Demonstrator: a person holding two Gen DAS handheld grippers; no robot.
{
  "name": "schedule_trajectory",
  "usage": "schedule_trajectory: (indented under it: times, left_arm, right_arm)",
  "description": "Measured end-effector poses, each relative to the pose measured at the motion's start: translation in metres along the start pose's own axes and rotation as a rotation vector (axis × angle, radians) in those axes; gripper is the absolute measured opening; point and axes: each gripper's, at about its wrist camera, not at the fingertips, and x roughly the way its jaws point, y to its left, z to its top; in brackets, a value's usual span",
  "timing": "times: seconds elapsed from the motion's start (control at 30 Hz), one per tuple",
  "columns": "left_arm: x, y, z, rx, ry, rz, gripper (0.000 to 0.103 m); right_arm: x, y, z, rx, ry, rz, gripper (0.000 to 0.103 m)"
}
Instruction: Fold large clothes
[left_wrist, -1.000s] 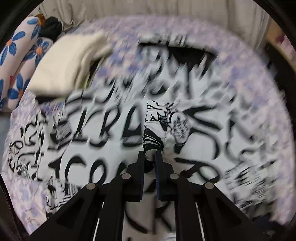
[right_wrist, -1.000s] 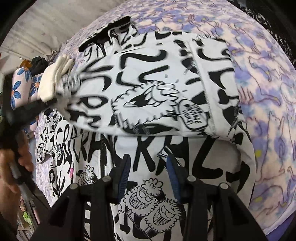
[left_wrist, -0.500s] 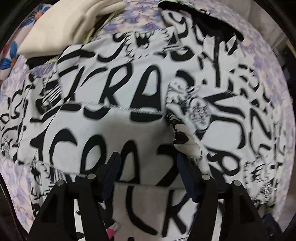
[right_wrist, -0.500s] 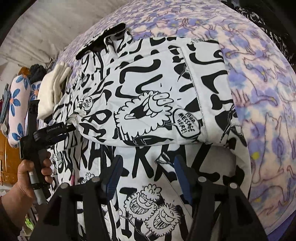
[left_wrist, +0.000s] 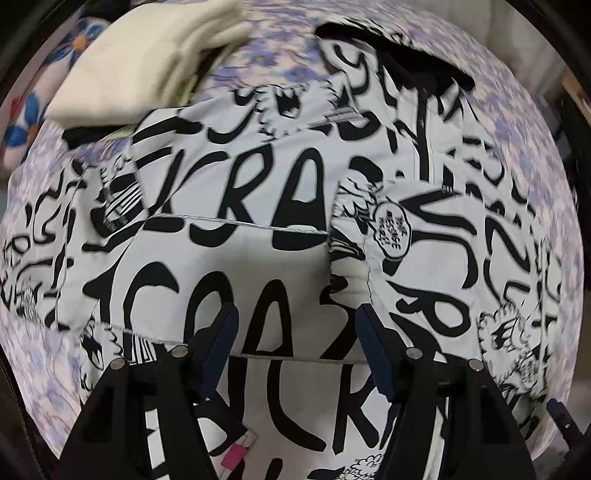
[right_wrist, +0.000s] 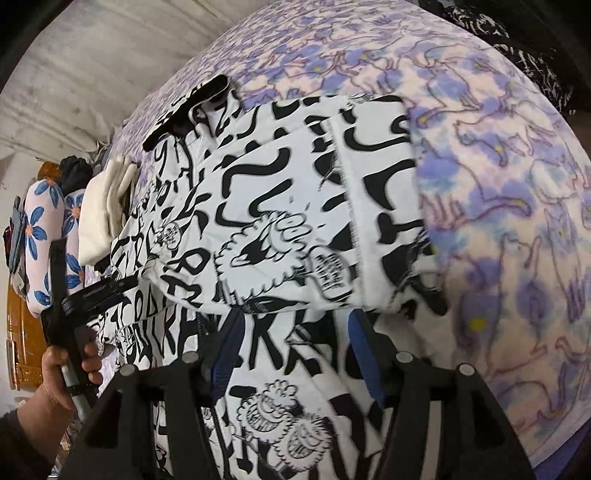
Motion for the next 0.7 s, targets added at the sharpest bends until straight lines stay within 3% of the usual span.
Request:
schedule_trajectory:
  times: [0.2,0.53,0.7]
  left_arm:
    - [0.005,-0.007,0.006,-0.015,-0.016,-0.047,0.069]
    - [0.079,-0.038,0.044,0.031,0.092,-0.041,0.071]
    - [0.085,-0.052,0.061,0.045,0.108,-0.106,0.071]
  right_arm:
    - [0.001,-0.023,0.032,0.002,-0.03,-0.045,0.058]
    - [0.032,-0.069,0.102,0.07,-0.044,-0.067,0.058]
    - [0.05,-0.091,0.133,0.125,-0.056,-0.076,0.058]
